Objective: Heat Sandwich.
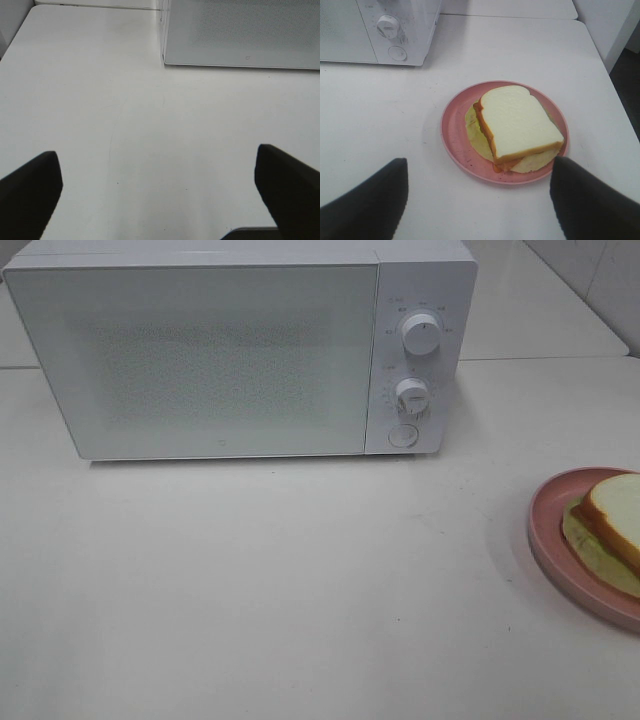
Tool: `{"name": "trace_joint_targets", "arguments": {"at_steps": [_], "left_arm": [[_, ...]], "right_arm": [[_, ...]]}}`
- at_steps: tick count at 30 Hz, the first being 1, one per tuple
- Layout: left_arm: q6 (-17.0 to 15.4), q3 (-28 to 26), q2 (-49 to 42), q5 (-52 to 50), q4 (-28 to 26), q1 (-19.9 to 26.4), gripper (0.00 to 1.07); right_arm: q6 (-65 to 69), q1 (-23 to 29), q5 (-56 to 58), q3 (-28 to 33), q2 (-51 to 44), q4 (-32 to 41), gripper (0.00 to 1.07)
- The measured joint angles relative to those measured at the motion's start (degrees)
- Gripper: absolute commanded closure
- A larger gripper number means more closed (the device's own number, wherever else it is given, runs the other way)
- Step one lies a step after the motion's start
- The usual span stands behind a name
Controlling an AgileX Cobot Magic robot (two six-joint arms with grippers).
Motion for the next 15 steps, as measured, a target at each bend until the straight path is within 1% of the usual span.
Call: {"name": "trace_joint_targets", "arguments": {"at_steps": [15], "left_arm": [[0.00, 0.00, -0.06, 0.00, 0.00, 0.00, 0.09]], "right_arm": [[0.00, 0.00, 0.00, 0.00, 0.00, 0.00, 0.33]]}}
